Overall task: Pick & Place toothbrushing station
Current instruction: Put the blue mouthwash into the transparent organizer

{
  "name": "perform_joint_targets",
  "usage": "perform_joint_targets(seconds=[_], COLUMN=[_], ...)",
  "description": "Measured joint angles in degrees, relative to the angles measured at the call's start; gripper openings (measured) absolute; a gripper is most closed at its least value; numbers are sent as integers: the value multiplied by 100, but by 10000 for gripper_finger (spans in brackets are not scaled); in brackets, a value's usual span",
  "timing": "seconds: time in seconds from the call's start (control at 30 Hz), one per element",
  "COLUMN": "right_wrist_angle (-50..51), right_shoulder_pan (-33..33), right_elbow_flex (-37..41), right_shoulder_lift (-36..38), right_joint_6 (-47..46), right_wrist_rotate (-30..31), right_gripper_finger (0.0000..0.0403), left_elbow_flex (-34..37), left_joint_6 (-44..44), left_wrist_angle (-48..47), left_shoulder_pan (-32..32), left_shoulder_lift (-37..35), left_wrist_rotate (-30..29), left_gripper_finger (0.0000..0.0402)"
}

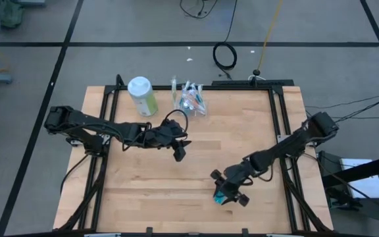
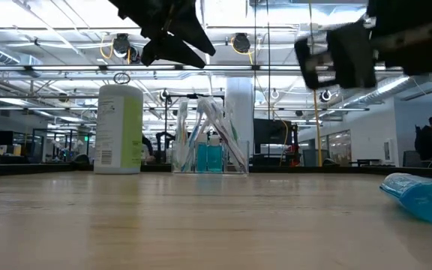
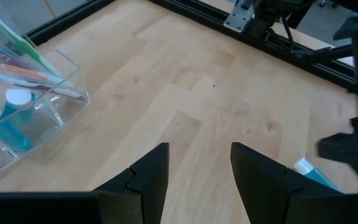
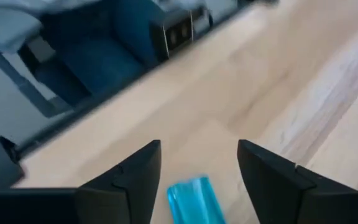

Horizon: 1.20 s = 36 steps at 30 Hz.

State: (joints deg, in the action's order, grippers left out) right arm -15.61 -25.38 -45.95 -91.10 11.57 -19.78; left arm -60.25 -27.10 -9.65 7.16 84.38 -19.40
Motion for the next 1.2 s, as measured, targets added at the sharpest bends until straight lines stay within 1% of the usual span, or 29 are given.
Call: perform_joint_targets(seconds=[0.13, 0.3, 0.4, 0.5, 0.63, 0.73, 0.83, 0.97, 1.03, 1.1, 1.2], right_wrist_angle=[-1, 21, 12, -19, 62, 69, 118, 190, 200, 214, 220], right_shoulder_pan=[3, -31, -53, -88, -151, -151, -143, -69, -50, -50, -53], right_elbow_flex=[0, 0, -2, -13, -14, -15, -15, -17, -17, -17, -15], right_shoulder_lift=[-479, -1003, -1175, -1271, -1280, -1286, -1293, -1295, -1295, -1295, -1295], right_joint_6=[-187, 5, 100, 742, 1733, 2155, 2053, 1357, 1155, 1249, 1670], right_wrist_rotate=[18, 12, 35, 156, 816, 907, 812, 632, 642, 663, 652], right_gripper_finger=[216, 219, 216, 212, 205, 195, 177, 154, 146, 143, 144], left_elbow_flex=[0, 0, 0, 0, 0, 0, 0, 0, 0, 0, 0], left_joint_6=[1, -6, -8, -14, -23, -24, -22, 18, 18, 20, 20], left_wrist_angle=[-59, -99, -114, -127, -129, -133, -140, -149, -147, -147, -144], left_shoulder_pan=[0, 0, 1, 9, 9, 28, 59, 66, 63, 59, 55], left_shoulder_lift=[0, 0, 0, 0, 0, 0, 0, 0, 0, 0, 0], left_wrist_rotate=[-1, 0, 0, 0, 0, 0, 0, 0, -2, -6, -17], left_gripper_finger=[179, 179, 179, 179, 179, 179, 179, 179, 179, 179, 179])
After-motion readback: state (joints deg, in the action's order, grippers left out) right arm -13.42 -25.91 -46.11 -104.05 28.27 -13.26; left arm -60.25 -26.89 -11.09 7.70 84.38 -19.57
